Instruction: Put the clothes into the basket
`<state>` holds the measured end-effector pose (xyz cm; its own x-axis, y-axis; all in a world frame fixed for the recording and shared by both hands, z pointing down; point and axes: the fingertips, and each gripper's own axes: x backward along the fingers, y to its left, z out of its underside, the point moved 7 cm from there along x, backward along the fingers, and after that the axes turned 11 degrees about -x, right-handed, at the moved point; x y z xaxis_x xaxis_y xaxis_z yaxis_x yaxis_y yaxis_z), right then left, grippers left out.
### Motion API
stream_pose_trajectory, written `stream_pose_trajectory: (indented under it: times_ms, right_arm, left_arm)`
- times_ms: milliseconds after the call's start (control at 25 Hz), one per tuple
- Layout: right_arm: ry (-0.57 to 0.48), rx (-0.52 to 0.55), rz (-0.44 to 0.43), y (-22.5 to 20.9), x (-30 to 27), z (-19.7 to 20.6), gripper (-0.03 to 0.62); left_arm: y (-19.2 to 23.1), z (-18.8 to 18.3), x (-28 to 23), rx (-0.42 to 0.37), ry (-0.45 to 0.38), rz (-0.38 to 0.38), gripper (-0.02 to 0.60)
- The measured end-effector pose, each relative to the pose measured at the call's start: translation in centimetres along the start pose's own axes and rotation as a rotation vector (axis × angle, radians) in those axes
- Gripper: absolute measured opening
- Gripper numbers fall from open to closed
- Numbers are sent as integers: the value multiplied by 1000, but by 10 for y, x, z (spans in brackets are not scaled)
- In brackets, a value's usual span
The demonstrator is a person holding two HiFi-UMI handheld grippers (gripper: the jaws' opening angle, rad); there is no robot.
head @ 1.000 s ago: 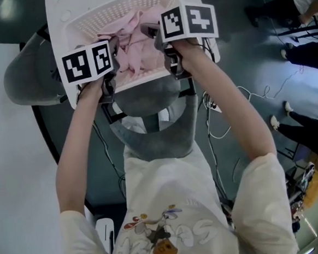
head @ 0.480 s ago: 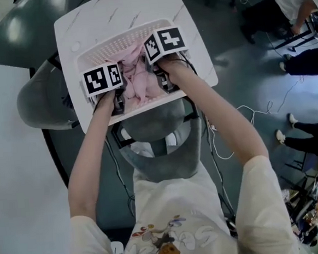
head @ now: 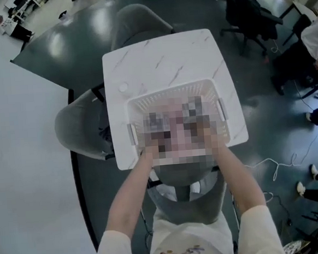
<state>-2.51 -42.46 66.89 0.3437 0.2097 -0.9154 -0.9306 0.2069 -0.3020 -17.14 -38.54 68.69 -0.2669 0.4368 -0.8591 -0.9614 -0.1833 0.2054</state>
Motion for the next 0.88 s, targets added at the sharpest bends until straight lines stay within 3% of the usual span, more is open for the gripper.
stream_pose_trajectory:
  times_ms: [360,480,680,880]
  right_arm:
    - [5,-52,-90,1,-7,0,25]
    - [-32,-29,-72,3,-8,-4,23]
    - [-26,20,12,8,-9,-1,23]
    - [-61,-63,-100,9,11,-6,25]
  left_arm:
    - [7,1,-7,-37,46,4,52]
    - [8,-2,-10,-69,33,-17,51]
    - [12,-1,-1,-31,26,-2,51]
    - [-4,-8,36,-66,-11,-2,51]
